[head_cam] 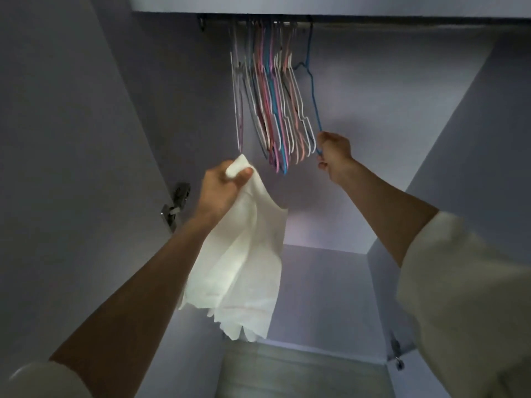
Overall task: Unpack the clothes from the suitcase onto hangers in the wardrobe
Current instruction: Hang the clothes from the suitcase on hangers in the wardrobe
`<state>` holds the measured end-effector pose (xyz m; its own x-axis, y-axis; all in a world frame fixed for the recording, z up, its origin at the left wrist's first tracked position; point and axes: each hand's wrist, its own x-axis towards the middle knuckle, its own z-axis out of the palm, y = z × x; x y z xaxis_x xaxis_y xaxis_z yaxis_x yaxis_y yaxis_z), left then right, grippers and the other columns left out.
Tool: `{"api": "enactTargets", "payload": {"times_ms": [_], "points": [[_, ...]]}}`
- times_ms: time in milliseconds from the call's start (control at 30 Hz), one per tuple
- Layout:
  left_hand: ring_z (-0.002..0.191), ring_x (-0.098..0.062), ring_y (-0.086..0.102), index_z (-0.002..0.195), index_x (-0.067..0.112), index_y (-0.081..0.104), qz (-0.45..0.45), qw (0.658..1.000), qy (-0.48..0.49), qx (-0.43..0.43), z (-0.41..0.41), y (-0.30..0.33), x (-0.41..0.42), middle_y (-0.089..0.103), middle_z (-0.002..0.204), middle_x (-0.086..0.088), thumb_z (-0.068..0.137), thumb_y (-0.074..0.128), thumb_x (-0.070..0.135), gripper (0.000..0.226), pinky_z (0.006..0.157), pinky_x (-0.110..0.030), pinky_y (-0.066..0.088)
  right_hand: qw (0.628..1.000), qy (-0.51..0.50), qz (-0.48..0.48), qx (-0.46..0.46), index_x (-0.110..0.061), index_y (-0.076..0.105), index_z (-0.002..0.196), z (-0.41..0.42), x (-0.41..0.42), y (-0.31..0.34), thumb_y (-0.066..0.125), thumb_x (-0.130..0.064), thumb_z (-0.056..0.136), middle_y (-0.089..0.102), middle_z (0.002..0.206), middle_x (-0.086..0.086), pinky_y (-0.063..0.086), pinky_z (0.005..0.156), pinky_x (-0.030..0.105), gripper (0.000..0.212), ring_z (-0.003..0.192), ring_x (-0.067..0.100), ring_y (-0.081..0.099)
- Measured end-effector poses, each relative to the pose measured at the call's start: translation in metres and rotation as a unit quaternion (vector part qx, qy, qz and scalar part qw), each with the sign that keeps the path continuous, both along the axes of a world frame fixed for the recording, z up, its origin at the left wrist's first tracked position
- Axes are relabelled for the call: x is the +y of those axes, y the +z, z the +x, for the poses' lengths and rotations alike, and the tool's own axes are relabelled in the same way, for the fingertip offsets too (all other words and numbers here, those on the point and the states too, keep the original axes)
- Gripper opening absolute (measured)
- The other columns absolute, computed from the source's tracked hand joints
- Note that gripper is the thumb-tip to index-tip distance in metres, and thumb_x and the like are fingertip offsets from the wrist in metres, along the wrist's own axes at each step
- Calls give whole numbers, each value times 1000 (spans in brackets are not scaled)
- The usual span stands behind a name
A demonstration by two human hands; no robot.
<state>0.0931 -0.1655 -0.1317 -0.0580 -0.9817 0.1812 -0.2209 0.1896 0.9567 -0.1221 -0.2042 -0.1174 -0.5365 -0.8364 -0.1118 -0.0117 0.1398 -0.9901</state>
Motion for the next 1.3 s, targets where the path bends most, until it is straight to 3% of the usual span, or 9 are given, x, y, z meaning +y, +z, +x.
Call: {"api": "enactTargets", "payload": {"times_ms": [167, 300, 433, 633, 833, 1033, 1133, 1200, 1300], "points": [[64, -6, 50, 89, 11, 62, 18, 1000, -4, 1, -3, -13, -5, 56, 70, 7, 84, 66, 13, 7, 65, -24, 43, 999, -19, -19, -44, -11, 58, 60, -5, -13, -3, 49, 1, 87, 51, 44, 1, 30, 37, 16, 30, 41, 12, 39], [63, -10, 50, 87, 7, 62, 30, 999, -18, -5, -13, -16, -7, 57, 71, -1, 83, 67, 11, 7, 64, -23, 44, 999, 46, -29, -1, -8, 60, 79, -6, -5, 11, 47, -24, 96, 51, 62, 3, 26, 34, 11, 26, 45, 11, 38], [74, -20, 52, 87, 5, 62, 36, 999, -28, -12, -23, -11, -8, 57, 80, -11, 84, 67, 13, 9, 71, -30, 44, 995, 64, -30, 76, 1, 63, 99, -6, -4, 19, 48, -15, 95, 47, 63, 2, 28, 32, 12, 23, 48, 11, 37], [76, -20, 54, 87, 6, 65, 32, 995, -37, -88, -40, 0, -4, 59, 81, -10, 84, 66, 15, 9, 75, -32, 45, 997, 64, -29, 20, -11, 52, 75, -19, 12, 31, 46, -10, 96, 48, 67, 5, 50, 40, 17, 22, 54, 15, 50], [89, -27, 57, 103, 0, 64, 26, 987, -53, -151, -57, 2, 19, 63, 96, -17, 90, 57, 12, 19, 80, -31, 44, 995, 82, 2, 48, -4, 43, 66, -39, 69, -24, 43, 3, 93, 44, 65, 9, 53, 47, 24, 28, 56, 19, 48], [77, -9, 49, 97, 12, 58, 86, 994, -69, 4, -76, -4, 43, 53, 90, 3, 88, 46, -5, 23, 59, -6, 42, 994, 92, -30, 44, -17, 53, 81, -49, 160, -94, 44, 4, 91, 56, 69, 4, 48, 68, 22, 25, 59, 1, 58], [68, -11, 48, 94, 15, 60, 150, 986, -15, 71, -90, -13, 51, 53, 83, -1, 83, 52, 0, 20, 61, -19, 43, 988, 142, -28, -51, -17, 53, 86, -48, 181, -90, 37, 10, 89, 47, 62, 3, 39, 57, 20, 32, 55, 11, 48], [64, -17, 48, 79, 13, 58, 189, 978, -5, 88, -97, -19, 58, 52, 74, -5, 79, 59, 10, 4, 59, -24, 39, 990, 130, -22, -54, -14, 45, 73, -49, 185, -84, 36, 9, 89, 37, 53, -2, 27, 47, 19, 29, 48, 12, 31], [72, -18, 50, 73, 19, 58, 203, 975, -1, 95, -106, -29, 64, 54, 71, 1, 85, 62, 10, 16, 63, -24, 40, 993, 109, -31, -32, -16, 29, 60, -50, 193, -85, 44, 0, 92, 29, 44, -12, 20, 44, 17, 39, 45, 7, 22]]}}
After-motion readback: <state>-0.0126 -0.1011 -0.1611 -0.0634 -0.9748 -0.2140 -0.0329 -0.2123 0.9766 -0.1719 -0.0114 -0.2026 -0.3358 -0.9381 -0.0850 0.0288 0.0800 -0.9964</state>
